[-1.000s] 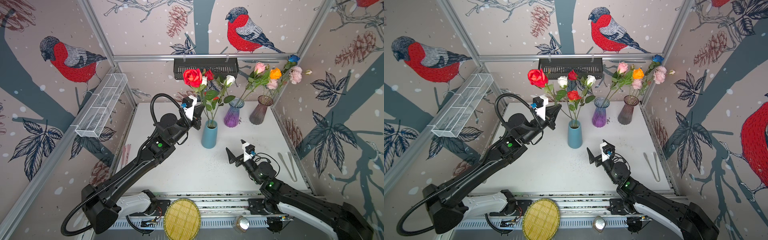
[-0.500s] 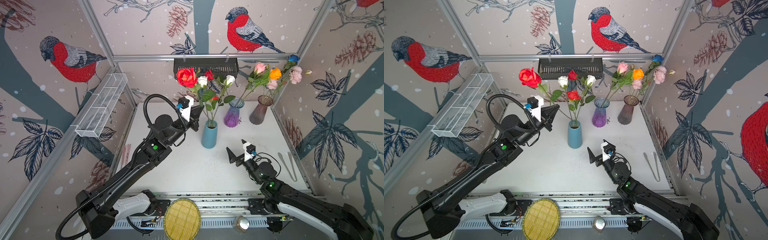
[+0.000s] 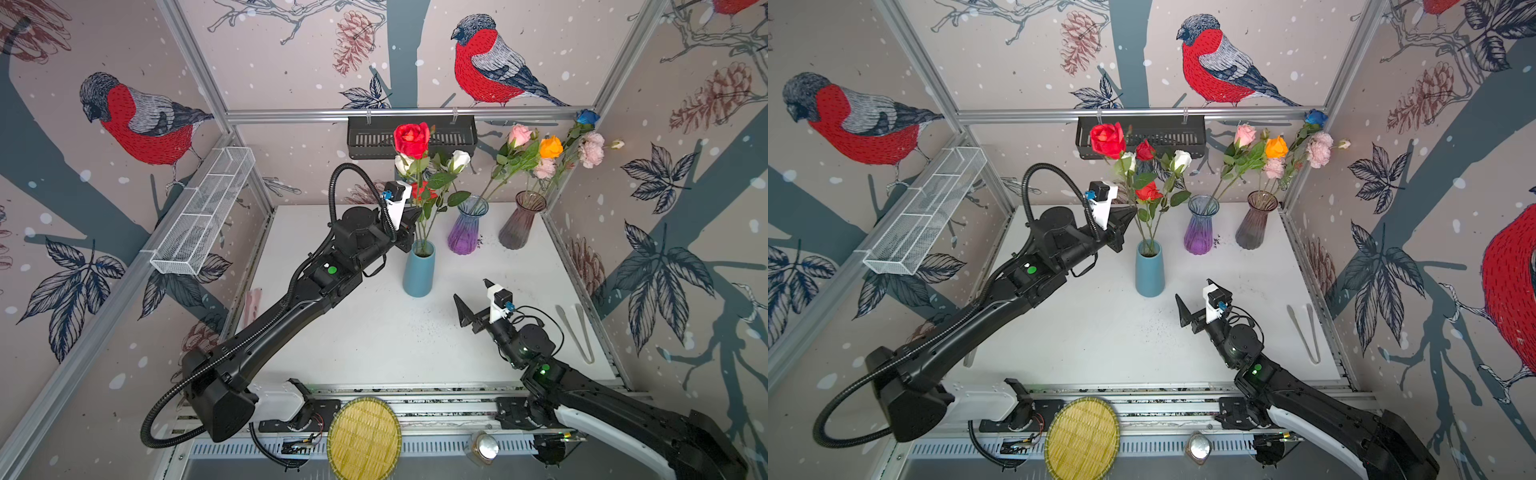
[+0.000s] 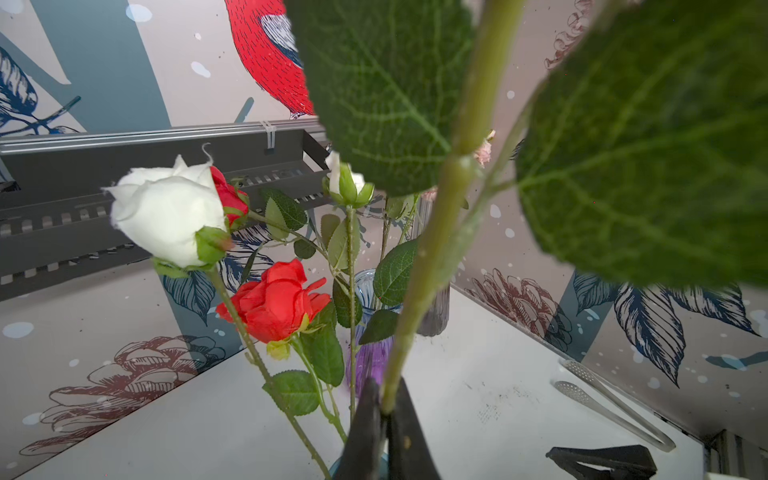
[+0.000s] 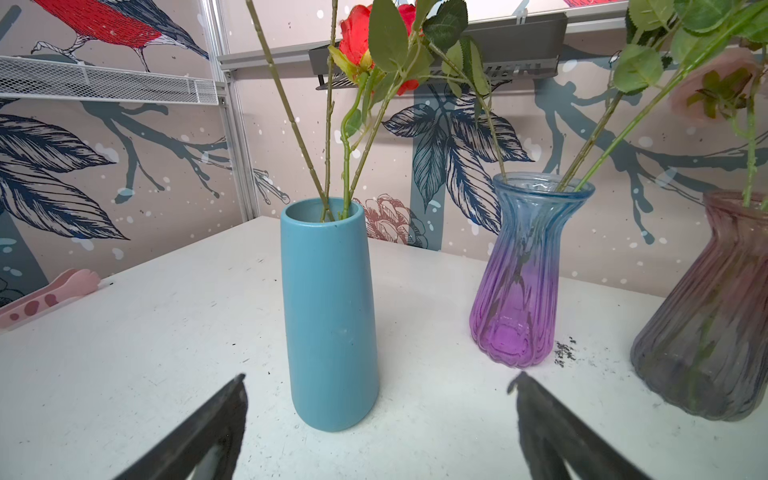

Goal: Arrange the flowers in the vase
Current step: 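Carry the red rose with the left gripper and lower it into the teal vase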

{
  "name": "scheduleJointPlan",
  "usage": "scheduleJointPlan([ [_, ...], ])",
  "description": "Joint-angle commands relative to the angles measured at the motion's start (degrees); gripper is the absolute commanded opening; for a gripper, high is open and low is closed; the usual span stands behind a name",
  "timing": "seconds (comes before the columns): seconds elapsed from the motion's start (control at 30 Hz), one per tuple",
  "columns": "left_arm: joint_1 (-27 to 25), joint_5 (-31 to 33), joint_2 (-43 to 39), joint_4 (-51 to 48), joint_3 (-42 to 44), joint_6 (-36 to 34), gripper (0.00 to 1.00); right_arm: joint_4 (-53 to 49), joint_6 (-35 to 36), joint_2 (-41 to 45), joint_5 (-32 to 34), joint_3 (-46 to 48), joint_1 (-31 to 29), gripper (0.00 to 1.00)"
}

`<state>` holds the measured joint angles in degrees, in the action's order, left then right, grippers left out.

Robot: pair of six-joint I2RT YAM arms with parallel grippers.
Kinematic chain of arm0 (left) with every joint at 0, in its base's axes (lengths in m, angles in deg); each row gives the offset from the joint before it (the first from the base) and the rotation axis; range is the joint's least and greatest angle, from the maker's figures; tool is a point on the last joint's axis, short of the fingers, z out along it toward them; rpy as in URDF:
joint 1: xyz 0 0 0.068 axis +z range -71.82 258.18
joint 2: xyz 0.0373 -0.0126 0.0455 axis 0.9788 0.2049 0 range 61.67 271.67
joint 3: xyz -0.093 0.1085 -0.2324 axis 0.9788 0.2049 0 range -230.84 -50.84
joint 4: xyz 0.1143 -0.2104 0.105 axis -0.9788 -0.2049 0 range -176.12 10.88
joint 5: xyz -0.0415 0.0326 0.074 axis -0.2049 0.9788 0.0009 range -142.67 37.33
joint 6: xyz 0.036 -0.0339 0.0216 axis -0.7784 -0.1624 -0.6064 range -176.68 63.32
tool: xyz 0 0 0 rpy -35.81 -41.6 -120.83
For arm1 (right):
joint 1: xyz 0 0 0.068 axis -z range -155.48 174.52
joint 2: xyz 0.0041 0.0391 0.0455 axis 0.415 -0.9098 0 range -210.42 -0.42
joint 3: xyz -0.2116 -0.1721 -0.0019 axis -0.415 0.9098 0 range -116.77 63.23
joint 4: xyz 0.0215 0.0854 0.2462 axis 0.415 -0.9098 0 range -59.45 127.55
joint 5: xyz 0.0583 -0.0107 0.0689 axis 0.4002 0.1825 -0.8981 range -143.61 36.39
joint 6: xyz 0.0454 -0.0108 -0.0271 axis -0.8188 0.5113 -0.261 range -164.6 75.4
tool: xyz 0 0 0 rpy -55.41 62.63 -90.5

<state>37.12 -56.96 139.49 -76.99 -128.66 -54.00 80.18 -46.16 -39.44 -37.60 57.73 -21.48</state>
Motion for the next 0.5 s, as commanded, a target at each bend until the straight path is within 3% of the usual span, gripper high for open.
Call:
scheduleJointPlan([
  [0.0, 0.0, 1.1, 3.4, -6.9, -4.4, -0.9, 0.00, 0.5, -0.5, 0.1, 0.2, -0.1, 0.2, 0.99],
  [0.13, 0.0, 1.5, 7.4, -11.4, -8.7, -1.3, 0.03, 0.4, -0.5, 0.1, 0.2, -0.1, 0.4, 0.99],
  [0.2, 0.1, 1.9, 8.0, -12.0, -9.2, -1.1, 0.31, 0.3, -0.5, 0.1, 0.2, 0.0, 0.6, 0.99],
  [0.27, 0.2, 2.7, 7.0, -10.9, -8.0, -0.9, 0.44, 0.3, -0.5, -0.1, 0.3, 0.0, 0.7, 0.99],
  [0.33, 0.2, 4.7, 5.1, -9.5, -6.2, -0.6, 0.67, 0.4, -0.5, -0.2, 0.3, 0.1, 0.8, 0.99],
  [0.47, 0.7, 7.2, 0.4, -7.0, -2.2, -0.2, 0.72, 0.8, -0.6, -1.0, 0.0, 0.0, 0.9, 0.99],
])
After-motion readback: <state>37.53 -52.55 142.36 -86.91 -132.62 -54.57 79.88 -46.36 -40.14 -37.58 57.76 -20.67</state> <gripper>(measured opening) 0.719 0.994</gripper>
